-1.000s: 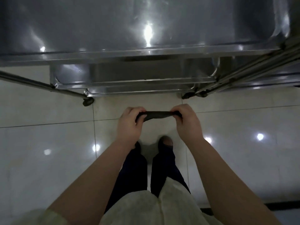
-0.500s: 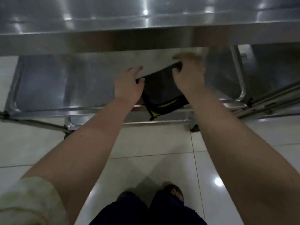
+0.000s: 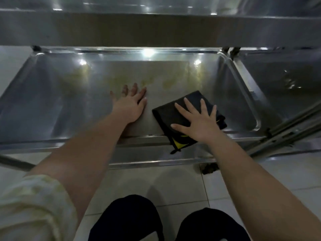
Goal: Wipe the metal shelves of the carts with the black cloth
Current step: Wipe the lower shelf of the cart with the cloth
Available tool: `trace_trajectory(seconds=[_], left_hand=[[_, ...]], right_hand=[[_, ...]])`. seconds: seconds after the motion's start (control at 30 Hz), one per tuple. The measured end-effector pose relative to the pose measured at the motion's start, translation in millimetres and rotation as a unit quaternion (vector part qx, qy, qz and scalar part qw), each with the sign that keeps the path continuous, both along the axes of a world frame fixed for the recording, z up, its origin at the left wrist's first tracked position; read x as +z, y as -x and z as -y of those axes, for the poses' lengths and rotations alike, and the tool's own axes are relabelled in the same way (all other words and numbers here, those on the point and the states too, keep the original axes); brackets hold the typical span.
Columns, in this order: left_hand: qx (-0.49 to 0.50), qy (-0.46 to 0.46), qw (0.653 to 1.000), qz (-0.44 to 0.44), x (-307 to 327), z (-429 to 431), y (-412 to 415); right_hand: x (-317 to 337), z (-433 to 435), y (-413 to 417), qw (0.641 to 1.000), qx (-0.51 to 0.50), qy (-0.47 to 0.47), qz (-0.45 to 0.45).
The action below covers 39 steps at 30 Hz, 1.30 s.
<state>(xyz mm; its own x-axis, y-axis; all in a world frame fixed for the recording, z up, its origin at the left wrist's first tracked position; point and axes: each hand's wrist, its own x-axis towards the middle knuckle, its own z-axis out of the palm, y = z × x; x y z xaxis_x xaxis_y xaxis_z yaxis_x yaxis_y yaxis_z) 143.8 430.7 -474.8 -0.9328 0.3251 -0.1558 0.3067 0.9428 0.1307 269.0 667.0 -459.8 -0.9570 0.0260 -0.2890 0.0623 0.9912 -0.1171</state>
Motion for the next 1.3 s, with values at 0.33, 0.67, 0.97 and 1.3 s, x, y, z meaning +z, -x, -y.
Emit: trace_trajectory(seconds=[0.33,0.67,0.97,1.3], left_hand=[[0.012,-0.006,1.0,-0.006,-1,-4,-1],[0.01,-0.029,0.999,-0.01,-3,2,0],[0.017,-0.024,1.0,-0.009,-2,-2,-3],[0.012,-0.017,1.0,-0.013,-4,-2,-3]], right_hand=[[11,-65,-18,0.982,-0.183,-0.005,0.037],[-5,72,9,0.997,-0.078,0.0,0.006],[22,-86,-26,0.978,-0.176,-0.014,0.109],[8,27,11,0.997,-0.047,0.012,0.055]])
